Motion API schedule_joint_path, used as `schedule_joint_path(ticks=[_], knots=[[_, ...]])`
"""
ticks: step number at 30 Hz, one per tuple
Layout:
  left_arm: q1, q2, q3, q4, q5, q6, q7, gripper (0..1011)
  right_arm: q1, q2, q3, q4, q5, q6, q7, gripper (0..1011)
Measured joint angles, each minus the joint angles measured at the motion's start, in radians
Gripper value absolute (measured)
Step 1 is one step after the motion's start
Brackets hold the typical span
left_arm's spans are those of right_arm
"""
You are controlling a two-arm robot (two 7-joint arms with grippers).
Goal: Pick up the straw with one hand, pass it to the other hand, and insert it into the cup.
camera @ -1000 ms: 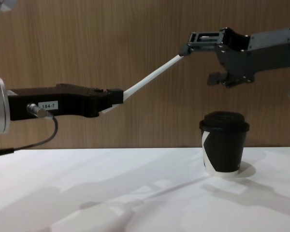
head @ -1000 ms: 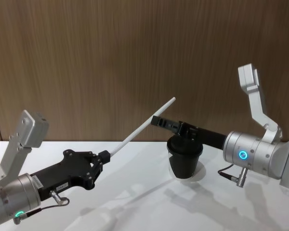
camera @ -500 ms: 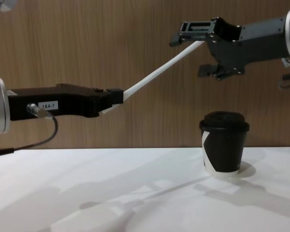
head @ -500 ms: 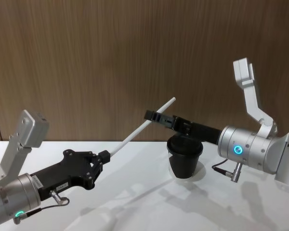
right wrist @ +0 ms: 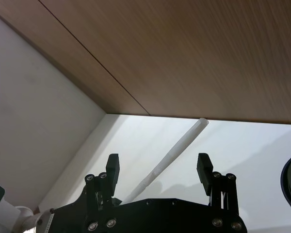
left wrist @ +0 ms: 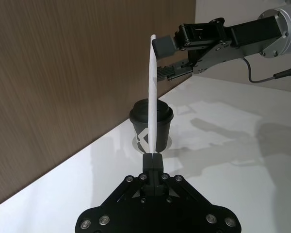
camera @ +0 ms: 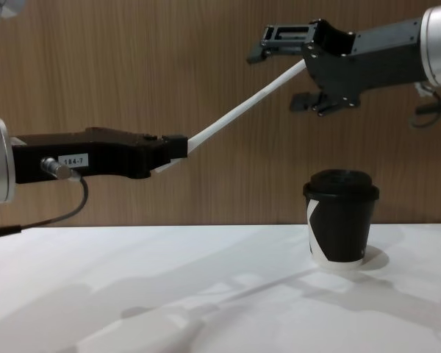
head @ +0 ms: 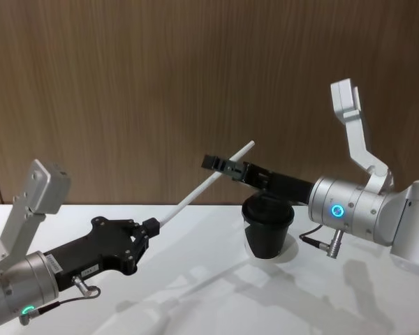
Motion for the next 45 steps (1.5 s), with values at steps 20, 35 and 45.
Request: schedule_joint_path(ticks=[20, 35, 45], knots=[[0.000, 0.000, 0.000, 0.000, 0.000, 0.000, 0.000, 0, 0.023, -0.008, -0.013, 0.025, 0.012, -0.008, -0.007, 1001], [0.000, 0.000, 0.000, 0.000, 0.000, 0.000, 0.000, 0, 0.027, -0.010, -0.016, 0.031, 0.015, -0.010, -0.009, 658], [0.000, 0.000, 0.000, 0.000, 0.000, 0.000, 0.000, 0, 0.028, -0.010, -0.017, 0.032, 0.016, -0.010, -0.009, 333]])
